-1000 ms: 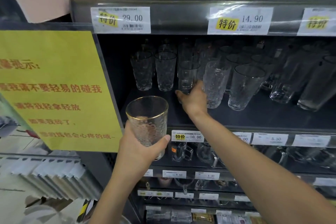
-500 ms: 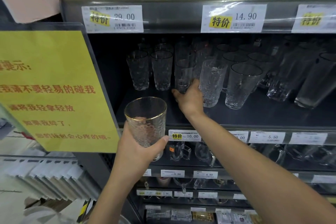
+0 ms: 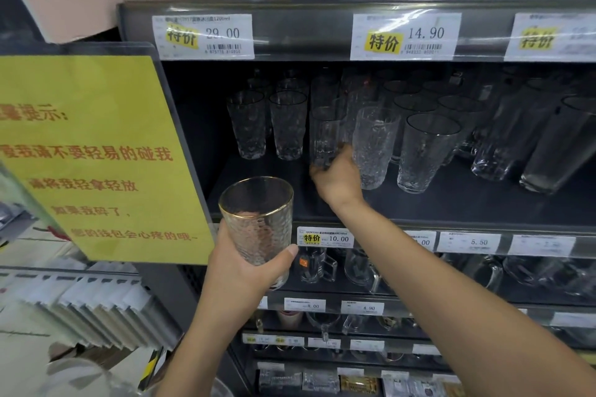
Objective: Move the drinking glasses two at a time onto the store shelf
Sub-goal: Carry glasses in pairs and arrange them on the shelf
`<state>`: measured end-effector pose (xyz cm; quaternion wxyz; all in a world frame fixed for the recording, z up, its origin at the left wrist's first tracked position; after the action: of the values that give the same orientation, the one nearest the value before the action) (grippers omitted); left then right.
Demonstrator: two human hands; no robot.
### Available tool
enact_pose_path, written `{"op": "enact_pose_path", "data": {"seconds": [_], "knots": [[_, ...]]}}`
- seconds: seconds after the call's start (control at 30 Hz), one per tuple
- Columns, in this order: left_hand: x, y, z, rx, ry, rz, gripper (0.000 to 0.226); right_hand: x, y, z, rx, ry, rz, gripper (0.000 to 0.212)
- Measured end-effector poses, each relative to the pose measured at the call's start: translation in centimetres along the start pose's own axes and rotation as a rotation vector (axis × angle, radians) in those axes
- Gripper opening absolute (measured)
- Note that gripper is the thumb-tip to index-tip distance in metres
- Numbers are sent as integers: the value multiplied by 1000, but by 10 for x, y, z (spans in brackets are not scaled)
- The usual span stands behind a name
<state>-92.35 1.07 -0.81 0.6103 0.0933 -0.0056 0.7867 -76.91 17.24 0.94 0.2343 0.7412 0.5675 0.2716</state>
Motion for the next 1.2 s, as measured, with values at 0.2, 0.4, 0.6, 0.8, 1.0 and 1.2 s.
{"op": "enact_pose_path", "data": {"seconds": [0.2, 0.4, 0.6, 0.8, 1.0, 1.2], "knots": [[-6, -9, 6, -1, -25, -23, 59, -17, 21, 11, -56, 10, -50, 44], [-10, -33, 10, 23, -28, -88, 59, -38, 80, 48, -109, 129, -8, 15], [-22, -93, 26, -7, -43, -153, 59, -49, 167, 117, -259, 207, 128, 24], [-31, -178, 37, -77, -46, -162, 63, -42, 237, 190, -462, 209, 72, 47], [-22, -266, 53, -75, -63, -83, 57, -22, 274, 252, -786, 362, -153, 88], [-1, -336, 64, -28, -52, -31, 60, -3, 285, 292, -955, 553, -141, 93]]}}
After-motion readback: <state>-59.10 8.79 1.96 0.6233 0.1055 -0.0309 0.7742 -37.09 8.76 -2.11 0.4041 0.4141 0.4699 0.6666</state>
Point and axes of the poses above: each hand's wrist, its own x-axis towards the middle knuckle, its own y-axis out of the back of the hand, z = x × y, the point moved 1 cm from there along x, towards the middle knuckle, and after that the axes turned 11 degrees about -x, right-handed, at the moved point
